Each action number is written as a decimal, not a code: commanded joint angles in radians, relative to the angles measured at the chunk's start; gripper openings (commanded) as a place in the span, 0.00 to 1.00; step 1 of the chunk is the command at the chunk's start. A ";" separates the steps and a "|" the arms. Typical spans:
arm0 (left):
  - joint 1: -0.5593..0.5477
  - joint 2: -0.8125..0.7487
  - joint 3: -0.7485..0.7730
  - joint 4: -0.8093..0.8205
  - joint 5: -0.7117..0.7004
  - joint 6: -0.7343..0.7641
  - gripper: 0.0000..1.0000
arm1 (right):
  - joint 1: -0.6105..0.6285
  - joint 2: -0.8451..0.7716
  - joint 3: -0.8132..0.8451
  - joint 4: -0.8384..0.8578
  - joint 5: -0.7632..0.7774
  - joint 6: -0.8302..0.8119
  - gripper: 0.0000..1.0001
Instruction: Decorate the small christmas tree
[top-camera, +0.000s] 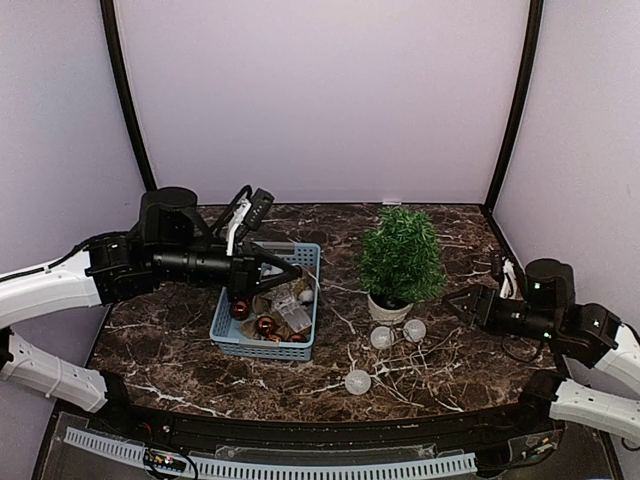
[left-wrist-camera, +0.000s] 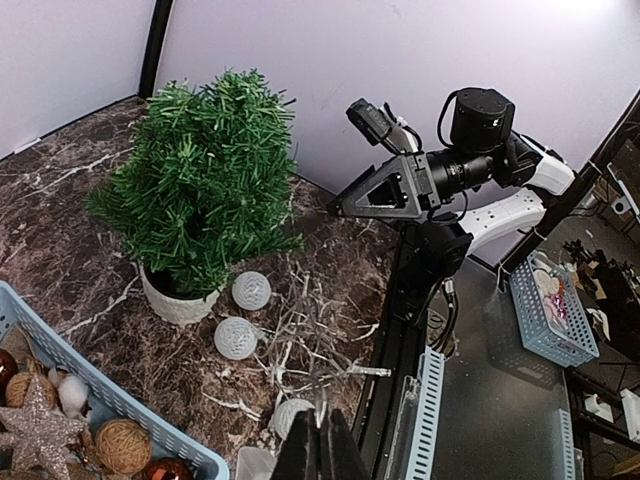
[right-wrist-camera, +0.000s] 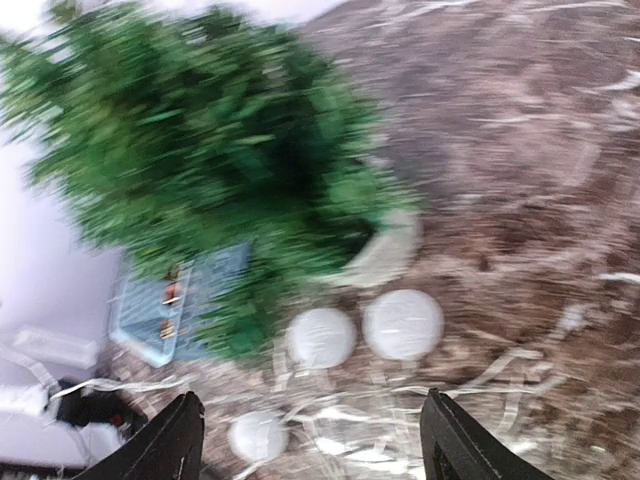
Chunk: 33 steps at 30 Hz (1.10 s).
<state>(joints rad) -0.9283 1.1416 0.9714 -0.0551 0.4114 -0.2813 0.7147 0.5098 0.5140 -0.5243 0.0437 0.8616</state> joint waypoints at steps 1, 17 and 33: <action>-0.039 0.014 0.022 0.052 0.027 0.003 0.00 | 0.045 -0.064 -0.082 0.297 -0.258 -0.044 0.75; -0.086 0.042 0.071 0.078 -0.122 -0.158 0.00 | 0.432 0.234 -0.119 0.680 0.060 0.042 0.66; -0.101 0.228 0.186 0.072 0.123 -0.064 0.00 | 0.514 0.513 0.272 0.515 -0.130 -0.184 0.79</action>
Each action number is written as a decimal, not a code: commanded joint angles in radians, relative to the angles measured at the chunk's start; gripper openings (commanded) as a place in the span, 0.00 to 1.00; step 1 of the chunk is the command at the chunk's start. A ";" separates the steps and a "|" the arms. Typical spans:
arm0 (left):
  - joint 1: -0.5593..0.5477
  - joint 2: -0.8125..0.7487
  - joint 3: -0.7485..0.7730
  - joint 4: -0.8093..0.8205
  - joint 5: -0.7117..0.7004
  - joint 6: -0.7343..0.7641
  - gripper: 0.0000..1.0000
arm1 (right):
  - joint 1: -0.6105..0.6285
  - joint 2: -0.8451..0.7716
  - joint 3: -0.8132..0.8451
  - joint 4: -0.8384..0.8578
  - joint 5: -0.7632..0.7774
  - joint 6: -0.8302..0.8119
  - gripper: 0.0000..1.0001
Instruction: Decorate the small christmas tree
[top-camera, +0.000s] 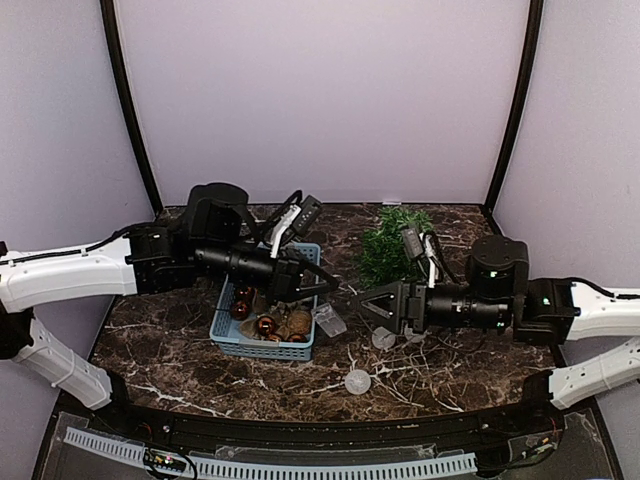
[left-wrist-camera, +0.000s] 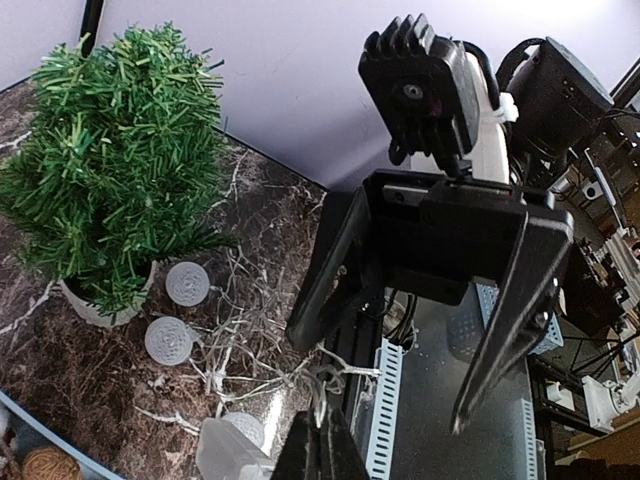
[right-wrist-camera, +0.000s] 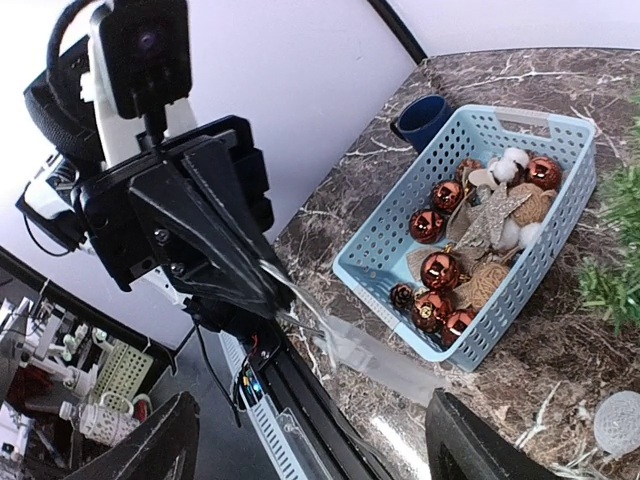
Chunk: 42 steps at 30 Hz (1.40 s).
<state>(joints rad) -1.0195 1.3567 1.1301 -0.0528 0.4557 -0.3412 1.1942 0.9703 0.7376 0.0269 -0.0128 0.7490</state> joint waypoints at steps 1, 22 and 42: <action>-0.014 0.023 0.030 0.085 0.095 -0.009 0.00 | 0.041 0.064 0.058 -0.060 -0.067 -0.081 0.78; -0.044 0.165 0.137 0.094 0.166 -0.046 0.00 | 0.072 0.097 0.051 -0.037 0.090 -0.150 0.31; -0.045 0.187 0.165 0.071 0.155 -0.050 0.00 | 0.077 0.082 0.002 0.019 0.167 -0.125 0.00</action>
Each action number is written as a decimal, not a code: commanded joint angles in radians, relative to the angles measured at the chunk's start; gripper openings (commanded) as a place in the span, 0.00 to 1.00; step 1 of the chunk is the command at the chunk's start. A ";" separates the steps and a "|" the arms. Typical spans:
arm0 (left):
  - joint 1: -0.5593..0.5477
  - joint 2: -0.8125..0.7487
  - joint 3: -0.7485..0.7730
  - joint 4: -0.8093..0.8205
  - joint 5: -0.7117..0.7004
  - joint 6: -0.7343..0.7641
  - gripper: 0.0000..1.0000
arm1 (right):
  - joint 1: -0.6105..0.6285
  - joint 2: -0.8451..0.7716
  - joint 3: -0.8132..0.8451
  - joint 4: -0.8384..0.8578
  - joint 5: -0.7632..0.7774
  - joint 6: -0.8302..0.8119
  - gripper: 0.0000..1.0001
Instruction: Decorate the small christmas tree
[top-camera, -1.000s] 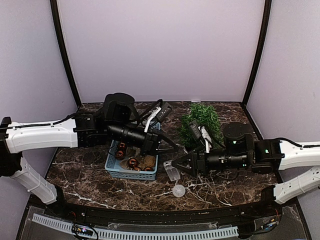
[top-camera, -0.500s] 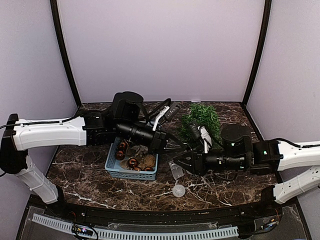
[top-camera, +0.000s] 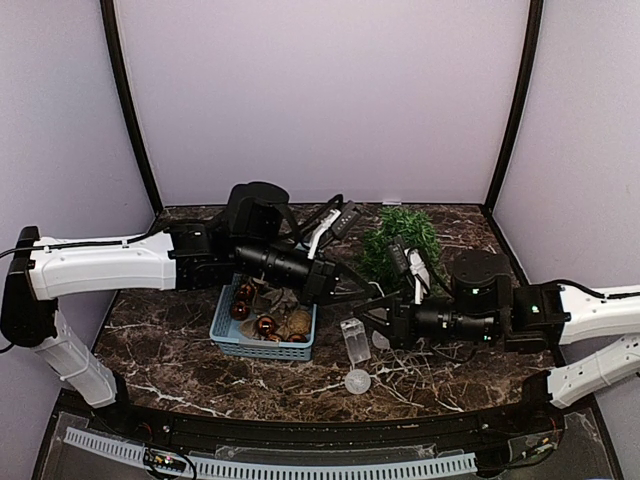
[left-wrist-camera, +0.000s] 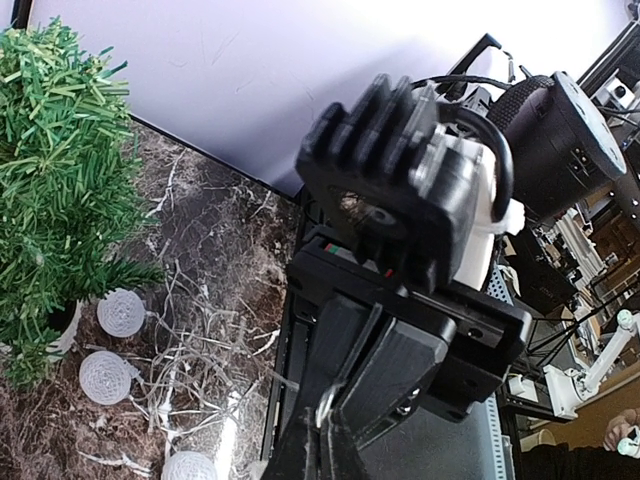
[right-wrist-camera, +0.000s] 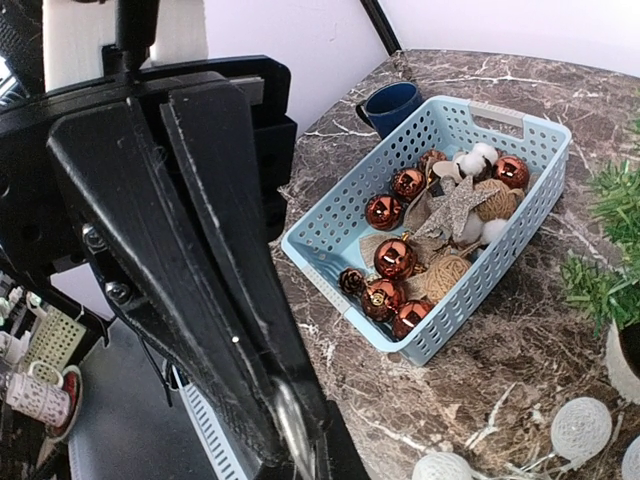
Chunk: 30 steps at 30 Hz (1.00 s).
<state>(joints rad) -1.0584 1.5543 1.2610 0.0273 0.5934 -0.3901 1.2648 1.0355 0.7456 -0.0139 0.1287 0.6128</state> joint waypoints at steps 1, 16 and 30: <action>-0.006 -0.012 0.037 -0.011 0.013 0.003 0.00 | 0.007 0.019 -0.007 0.066 0.035 0.015 0.00; -0.002 -0.207 -0.066 -0.099 -0.437 -0.053 0.83 | -0.038 -0.187 0.073 -0.393 0.481 0.237 0.00; 0.014 -0.098 -0.055 -0.070 -0.399 -0.123 0.86 | -0.439 -0.341 0.139 -0.650 0.557 0.266 0.00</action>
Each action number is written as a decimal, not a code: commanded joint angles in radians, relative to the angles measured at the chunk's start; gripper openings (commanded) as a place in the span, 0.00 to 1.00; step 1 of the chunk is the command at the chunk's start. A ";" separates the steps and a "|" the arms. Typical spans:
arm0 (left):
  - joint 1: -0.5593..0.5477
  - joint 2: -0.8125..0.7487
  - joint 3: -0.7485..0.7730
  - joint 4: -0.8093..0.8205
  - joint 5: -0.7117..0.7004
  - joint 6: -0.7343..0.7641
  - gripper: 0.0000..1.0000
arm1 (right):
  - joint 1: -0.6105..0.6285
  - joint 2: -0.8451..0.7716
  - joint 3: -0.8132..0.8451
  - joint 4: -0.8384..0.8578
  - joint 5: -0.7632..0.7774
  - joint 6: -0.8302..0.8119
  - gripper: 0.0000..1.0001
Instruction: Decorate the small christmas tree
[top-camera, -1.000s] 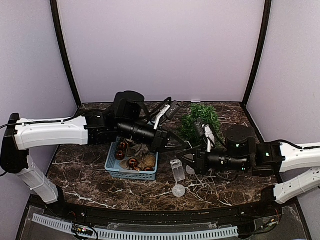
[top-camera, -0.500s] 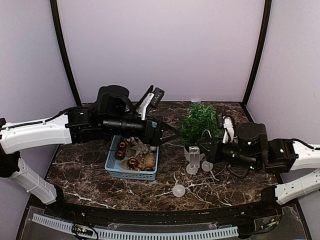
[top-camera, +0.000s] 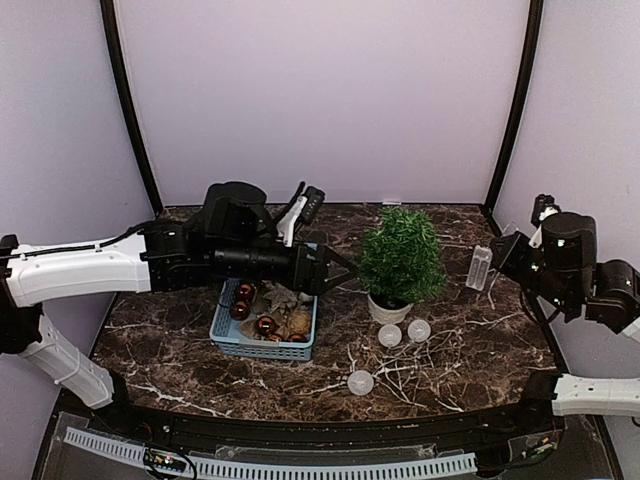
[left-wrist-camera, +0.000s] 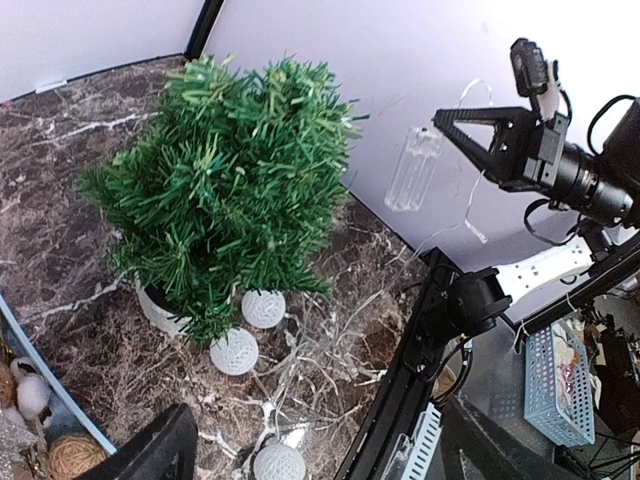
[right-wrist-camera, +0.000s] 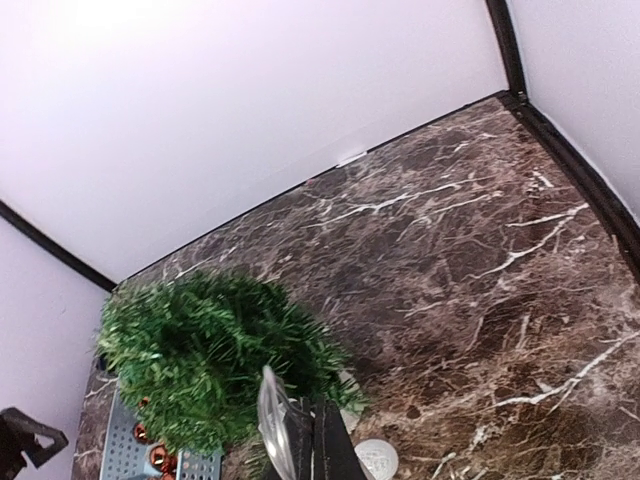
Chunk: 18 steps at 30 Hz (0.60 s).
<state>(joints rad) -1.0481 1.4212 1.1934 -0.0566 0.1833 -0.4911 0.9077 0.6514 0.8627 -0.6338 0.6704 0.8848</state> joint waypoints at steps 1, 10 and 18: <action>0.003 0.053 0.022 0.011 0.011 -0.023 0.85 | -0.110 0.061 0.019 -0.018 0.003 -0.012 0.00; 0.008 0.168 0.066 0.017 -0.021 -0.069 0.78 | -0.442 0.183 -0.096 0.255 -0.299 -0.059 0.00; 0.026 0.260 0.102 0.022 -0.021 -0.087 0.69 | -0.484 0.315 -0.157 0.445 -0.400 0.051 0.00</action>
<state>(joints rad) -1.0363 1.6470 1.2488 -0.0406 0.1707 -0.5621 0.4305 0.9218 0.7258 -0.3531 0.3492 0.8692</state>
